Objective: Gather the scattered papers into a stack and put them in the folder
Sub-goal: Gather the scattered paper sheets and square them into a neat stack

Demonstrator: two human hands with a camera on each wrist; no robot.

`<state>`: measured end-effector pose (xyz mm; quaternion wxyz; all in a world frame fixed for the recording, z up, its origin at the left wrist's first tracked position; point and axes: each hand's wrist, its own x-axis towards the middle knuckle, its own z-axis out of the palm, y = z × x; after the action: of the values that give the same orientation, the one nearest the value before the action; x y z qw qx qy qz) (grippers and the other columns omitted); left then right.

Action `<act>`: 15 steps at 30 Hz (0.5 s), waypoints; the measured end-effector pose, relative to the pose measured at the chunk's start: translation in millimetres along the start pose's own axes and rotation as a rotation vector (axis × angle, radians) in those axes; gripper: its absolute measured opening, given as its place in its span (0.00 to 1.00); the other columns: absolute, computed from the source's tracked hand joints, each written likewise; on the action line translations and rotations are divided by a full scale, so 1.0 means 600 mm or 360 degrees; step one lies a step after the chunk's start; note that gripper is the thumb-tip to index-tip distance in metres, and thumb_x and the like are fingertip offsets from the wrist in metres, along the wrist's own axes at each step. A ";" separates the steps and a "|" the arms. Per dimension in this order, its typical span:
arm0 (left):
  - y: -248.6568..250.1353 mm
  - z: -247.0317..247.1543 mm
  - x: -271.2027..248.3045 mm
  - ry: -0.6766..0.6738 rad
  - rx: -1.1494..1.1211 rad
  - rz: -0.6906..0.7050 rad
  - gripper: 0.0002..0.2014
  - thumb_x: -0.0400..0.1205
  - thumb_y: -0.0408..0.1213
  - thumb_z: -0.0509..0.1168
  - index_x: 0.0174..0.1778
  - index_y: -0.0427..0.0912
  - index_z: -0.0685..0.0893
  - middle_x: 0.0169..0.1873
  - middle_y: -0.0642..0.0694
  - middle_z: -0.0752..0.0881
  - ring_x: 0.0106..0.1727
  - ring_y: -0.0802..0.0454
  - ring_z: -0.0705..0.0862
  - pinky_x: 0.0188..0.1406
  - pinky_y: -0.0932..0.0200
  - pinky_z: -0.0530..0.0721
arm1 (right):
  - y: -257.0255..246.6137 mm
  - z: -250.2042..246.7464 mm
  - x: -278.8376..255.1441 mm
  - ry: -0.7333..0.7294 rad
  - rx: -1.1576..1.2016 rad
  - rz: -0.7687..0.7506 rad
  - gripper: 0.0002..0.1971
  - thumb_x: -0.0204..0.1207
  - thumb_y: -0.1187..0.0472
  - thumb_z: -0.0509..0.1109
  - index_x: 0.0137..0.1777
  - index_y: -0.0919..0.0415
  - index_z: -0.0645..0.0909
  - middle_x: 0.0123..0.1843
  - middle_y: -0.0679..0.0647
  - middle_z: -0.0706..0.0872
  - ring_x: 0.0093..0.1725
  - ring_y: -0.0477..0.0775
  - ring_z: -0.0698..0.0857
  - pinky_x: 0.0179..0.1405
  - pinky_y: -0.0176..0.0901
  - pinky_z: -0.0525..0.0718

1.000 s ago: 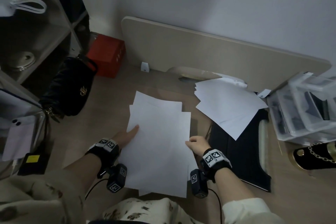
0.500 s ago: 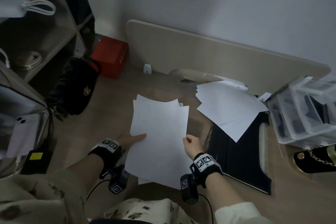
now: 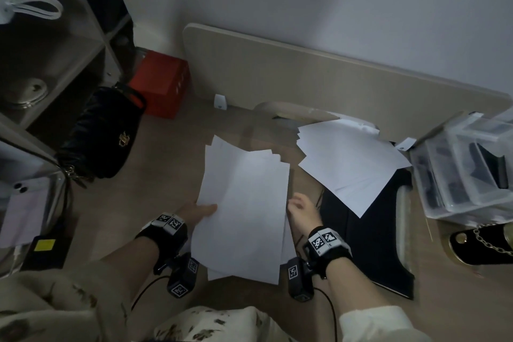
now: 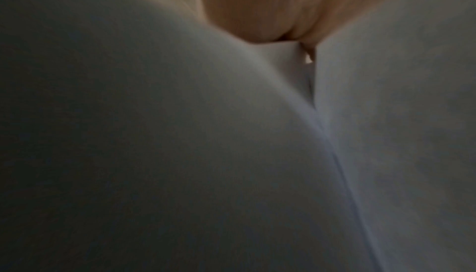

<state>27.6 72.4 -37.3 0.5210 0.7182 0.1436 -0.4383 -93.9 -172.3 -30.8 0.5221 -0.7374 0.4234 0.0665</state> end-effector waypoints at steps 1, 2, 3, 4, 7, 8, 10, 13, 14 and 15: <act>0.000 0.000 0.004 0.0001 -0.0019 0.0003 0.22 0.80 0.33 0.69 0.69 0.30 0.77 0.66 0.32 0.80 0.61 0.36 0.81 0.56 0.47 0.79 | -0.003 -0.016 0.007 0.0177 0.0009 -0.0002 0.19 0.80 0.66 0.63 0.70 0.61 0.74 0.62 0.55 0.84 0.60 0.53 0.82 0.55 0.38 0.73; 0.000 0.001 0.007 0.0009 -0.0032 0.0009 0.22 0.80 0.34 0.69 0.69 0.29 0.77 0.66 0.32 0.81 0.60 0.36 0.82 0.55 0.47 0.79 | -0.008 -0.034 0.013 0.0356 0.0066 -0.0005 0.18 0.79 0.66 0.64 0.69 0.61 0.75 0.60 0.54 0.84 0.59 0.54 0.82 0.55 0.38 0.73; 0.001 0.003 0.009 0.0004 -0.0040 0.0020 0.22 0.80 0.34 0.69 0.68 0.29 0.77 0.65 0.32 0.81 0.59 0.37 0.82 0.55 0.48 0.79 | -0.011 -0.056 0.024 0.0525 0.0140 0.0022 0.18 0.79 0.65 0.64 0.68 0.62 0.75 0.59 0.54 0.84 0.58 0.55 0.82 0.55 0.38 0.73; 0.003 0.005 0.011 0.0017 -0.0053 0.0024 0.22 0.80 0.34 0.70 0.68 0.29 0.78 0.64 0.33 0.82 0.57 0.39 0.82 0.55 0.48 0.79 | -0.013 -0.078 0.035 0.0675 0.0202 0.0055 0.18 0.78 0.63 0.65 0.68 0.63 0.75 0.58 0.54 0.83 0.58 0.55 0.82 0.55 0.38 0.73; 0.008 0.013 0.017 0.0029 -0.0026 0.0062 0.20 0.80 0.33 0.70 0.66 0.29 0.79 0.59 0.35 0.84 0.51 0.43 0.83 0.54 0.49 0.80 | -0.009 -0.130 0.069 0.0899 0.0328 0.0243 0.23 0.73 0.51 0.68 0.64 0.64 0.74 0.58 0.59 0.81 0.59 0.59 0.81 0.59 0.44 0.75; 0.011 0.016 0.018 0.0033 -0.0015 0.0058 0.19 0.80 0.33 0.70 0.66 0.29 0.79 0.56 0.36 0.85 0.49 0.43 0.84 0.53 0.50 0.80 | -0.006 -0.142 0.078 0.0925 0.0337 0.0341 0.28 0.73 0.50 0.69 0.68 0.66 0.73 0.64 0.62 0.80 0.63 0.62 0.81 0.62 0.48 0.76; 0.015 0.021 0.021 0.0022 -0.0054 0.0036 0.18 0.80 0.32 0.69 0.64 0.30 0.79 0.51 0.39 0.86 0.45 0.45 0.84 0.47 0.52 0.82 | -0.002 -0.158 0.092 0.0933 0.0237 0.0555 0.35 0.73 0.47 0.70 0.72 0.70 0.68 0.72 0.67 0.75 0.68 0.68 0.78 0.67 0.55 0.76; 0.021 0.024 0.027 0.0032 -0.0112 -0.0013 0.19 0.79 0.32 0.71 0.64 0.31 0.80 0.49 0.40 0.87 0.48 0.42 0.86 0.44 0.50 0.85 | -0.006 -0.167 0.106 0.0929 0.0051 0.0721 0.42 0.69 0.39 0.70 0.73 0.70 0.66 0.73 0.69 0.72 0.69 0.70 0.75 0.69 0.61 0.73; 0.022 0.024 0.028 0.0057 -0.0082 -0.0016 0.20 0.78 0.33 0.72 0.65 0.31 0.81 0.51 0.39 0.87 0.51 0.40 0.86 0.51 0.46 0.85 | -0.010 -0.168 0.111 0.0919 0.0004 0.0751 0.44 0.69 0.37 0.69 0.73 0.71 0.64 0.73 0.69 0.71 0.70 0.70 0.74 0.71 0.61 0.70; 0.024 0.024 0.029 0.0066 -0.0057 -0.0002 0.21 0.77 0.34 0.73 0.65 0.32 0.81 0.54 0.38 0.87 0.55 0.39 0.86 0.58 0.42 0.83 | -0.014 -0.169 0.117 0.0912 -0.0033 0.0777 0.45 0.69 0.36 0.68 0.74 0.71 0.63 0.73 0.69 0.70 0.70 0.69 0.73 0.72 0.61 0.68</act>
<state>40.2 49.7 -43.0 0.5306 0.7174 0.1626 -0.4210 -78.3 -294.4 -17.6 0.3438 -0.6088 0.7148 -0.0158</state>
